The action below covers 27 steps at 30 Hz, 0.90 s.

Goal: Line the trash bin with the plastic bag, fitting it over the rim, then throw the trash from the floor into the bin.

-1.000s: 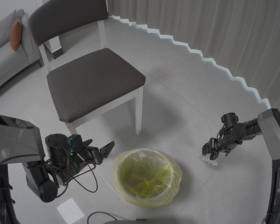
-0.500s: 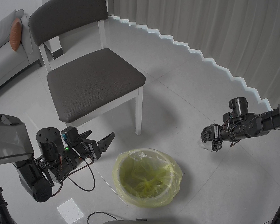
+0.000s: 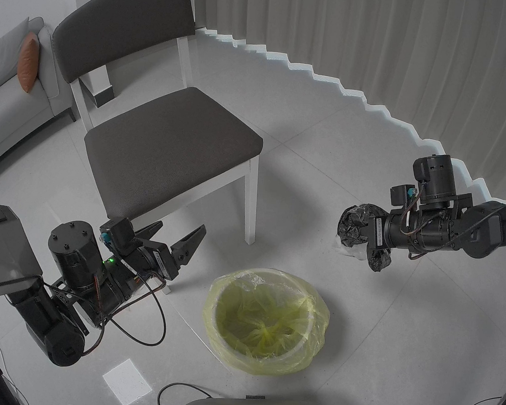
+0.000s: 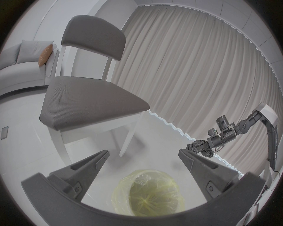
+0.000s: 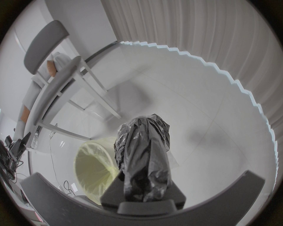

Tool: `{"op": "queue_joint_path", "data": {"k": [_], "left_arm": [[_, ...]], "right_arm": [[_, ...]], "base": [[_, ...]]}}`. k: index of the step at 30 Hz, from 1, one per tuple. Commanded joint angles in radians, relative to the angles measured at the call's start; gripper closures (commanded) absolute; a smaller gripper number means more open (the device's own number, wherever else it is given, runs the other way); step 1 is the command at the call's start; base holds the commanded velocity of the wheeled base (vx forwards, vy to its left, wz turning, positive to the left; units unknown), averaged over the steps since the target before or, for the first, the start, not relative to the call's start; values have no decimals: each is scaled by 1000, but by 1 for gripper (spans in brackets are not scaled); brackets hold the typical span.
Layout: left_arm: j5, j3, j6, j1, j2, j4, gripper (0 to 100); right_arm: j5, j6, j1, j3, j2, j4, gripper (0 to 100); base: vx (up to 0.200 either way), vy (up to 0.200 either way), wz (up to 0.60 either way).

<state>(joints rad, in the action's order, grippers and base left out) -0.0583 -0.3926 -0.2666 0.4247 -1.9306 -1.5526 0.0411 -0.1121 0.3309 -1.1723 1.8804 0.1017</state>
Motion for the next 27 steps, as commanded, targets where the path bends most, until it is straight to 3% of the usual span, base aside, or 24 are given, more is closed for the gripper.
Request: {"op": "queue_joint_path", "data": {"k": [1, 14, 27], "left_arm": [[0, 14, 3, 6, 47, -17, 0], [0, 55, 84, 26, 139, -15, 0], [0, 67, 109, 28, 170, -15, 0]], "right_arm": [[-6, 8, 62, 45, -72, 29, 100], [-87, 48, 192, 62, -78, 49, 100], [-90, 66, 284, 48, -26, 50, 100]], "base": [[0, 0, 0], [0, 0, 0], [0, 0, 0]]}}
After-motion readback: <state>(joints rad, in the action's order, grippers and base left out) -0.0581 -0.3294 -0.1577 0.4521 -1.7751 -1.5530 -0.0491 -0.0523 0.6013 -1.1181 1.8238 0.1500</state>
